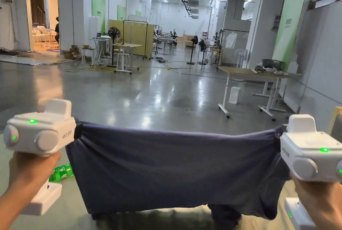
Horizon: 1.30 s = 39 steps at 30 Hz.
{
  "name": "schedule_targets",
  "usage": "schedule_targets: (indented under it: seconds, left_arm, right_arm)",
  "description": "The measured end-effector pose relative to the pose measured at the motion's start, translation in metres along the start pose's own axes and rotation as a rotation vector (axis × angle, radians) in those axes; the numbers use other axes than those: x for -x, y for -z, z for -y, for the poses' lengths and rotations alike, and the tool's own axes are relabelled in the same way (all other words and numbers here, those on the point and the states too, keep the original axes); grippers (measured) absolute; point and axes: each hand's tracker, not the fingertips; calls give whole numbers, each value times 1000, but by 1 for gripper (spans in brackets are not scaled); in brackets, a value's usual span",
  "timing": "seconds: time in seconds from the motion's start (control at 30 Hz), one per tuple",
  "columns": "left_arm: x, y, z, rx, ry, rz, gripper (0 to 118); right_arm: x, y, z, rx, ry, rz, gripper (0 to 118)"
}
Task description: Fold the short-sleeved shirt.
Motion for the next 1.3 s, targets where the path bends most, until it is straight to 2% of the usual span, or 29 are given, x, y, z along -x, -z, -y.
schedule_targets:
  seconds: [0.27, 0.43, 0.63, 0.67, 0.83, 0.9, 1.03, 1.2, 1.27, 1.3]
  left_arm:
    - [2, -82, 112, 78, 9, 54, 4]
    - [3, -128, 176, 178, -22, 85, 4]
    - [5, -171, 249, 318, -24, 101, 4]
    - [7, -176, 261, 362, -28, 106, 4]
    - [9, -185, 309, 486, -34, 92, 4]
    - [11, -180, 326, 541, -41, 94, 4]
    - [11, -170, 351, 638, -27, 104, 4]
    - [8, -157, 371, 691, 5, 102, 5]
    - [2, -161, 366, 688, 17, 99, 8]
    - [3, -161, 363, 686, 18, 97, 15]
  right_arm:
    - [3, -117, 100, 117, -50, -42, 2]
    - [8, -160, 172, 245, -33, -70, 2]
    - [16, -221, 221, 398, -20, -104, 2]
    - [18, -218, 244, 418, -33, -104, 2]
    - [29, -247, 274, 531, -48, -115, 2]
    - [37, -250, 289, 596, -86, -122, 2]
    - [45, -254, 315, 713, -64, -131, 2]
    - [50, -248, 342, 742, -69, -126, 4]
    - [54, -250, 340, 738, -77, -114, 9]
    - [54, -250, 337, 733, -83, -107, 19]
